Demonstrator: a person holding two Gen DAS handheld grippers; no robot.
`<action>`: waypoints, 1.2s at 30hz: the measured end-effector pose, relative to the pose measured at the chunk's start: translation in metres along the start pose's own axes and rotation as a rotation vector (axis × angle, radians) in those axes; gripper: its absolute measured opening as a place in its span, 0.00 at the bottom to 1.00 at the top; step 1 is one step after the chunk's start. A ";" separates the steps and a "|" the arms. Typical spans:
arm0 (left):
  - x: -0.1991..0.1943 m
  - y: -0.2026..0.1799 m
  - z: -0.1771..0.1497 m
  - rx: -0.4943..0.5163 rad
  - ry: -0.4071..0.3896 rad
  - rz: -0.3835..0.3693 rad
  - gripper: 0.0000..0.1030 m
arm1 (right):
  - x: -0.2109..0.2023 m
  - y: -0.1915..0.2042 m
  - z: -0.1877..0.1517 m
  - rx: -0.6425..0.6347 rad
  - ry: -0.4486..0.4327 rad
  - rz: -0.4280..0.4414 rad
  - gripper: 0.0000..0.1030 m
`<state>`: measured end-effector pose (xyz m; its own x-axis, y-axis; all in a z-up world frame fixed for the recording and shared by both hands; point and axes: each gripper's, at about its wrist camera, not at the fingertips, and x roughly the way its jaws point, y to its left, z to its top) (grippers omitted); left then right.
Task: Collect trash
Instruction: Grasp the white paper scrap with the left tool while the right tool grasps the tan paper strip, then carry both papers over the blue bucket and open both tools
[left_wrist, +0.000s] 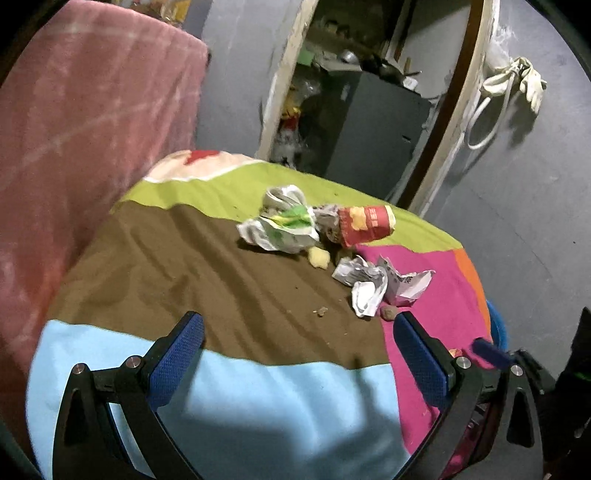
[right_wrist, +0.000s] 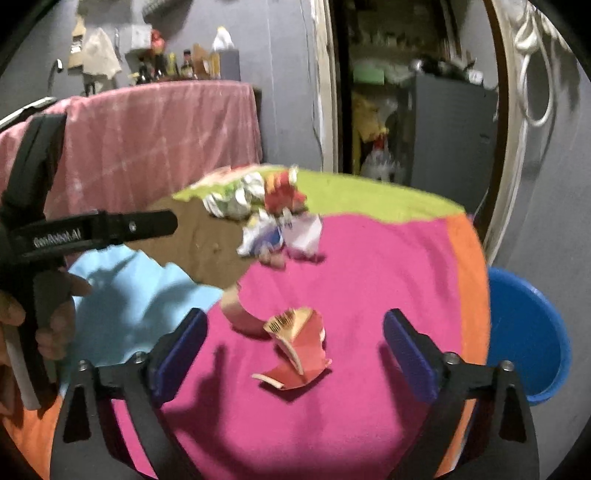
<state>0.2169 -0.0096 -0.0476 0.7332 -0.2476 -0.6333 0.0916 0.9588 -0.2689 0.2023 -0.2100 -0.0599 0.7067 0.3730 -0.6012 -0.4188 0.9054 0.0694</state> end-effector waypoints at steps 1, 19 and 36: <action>0.003 -0.001 0.001 0.005 0.009 -0.011 0.97 | 0.002 -0.003 -0.001 0.009 0.007 0.001 0.77; 0.066 -0.019 0.027 0.070 0.134 -0.132 0.51 | 0.019 -0.041 -0.001 0.082 -0.028 -0.003 0.26; 0.018 -0.033 0.013 0.118 -0.007 -0.125 0.03 | -0.011 -0.038 0.006 0.047 -0.158 0.011 0.19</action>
<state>0.2363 -0.0440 -0.0406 0.7154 -0.3658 -0.5952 0.2610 0.9302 -0.2580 0.2140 -0.2471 -0.0515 0.7845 0.4066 -0.4682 -0.4024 0.9083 0.1145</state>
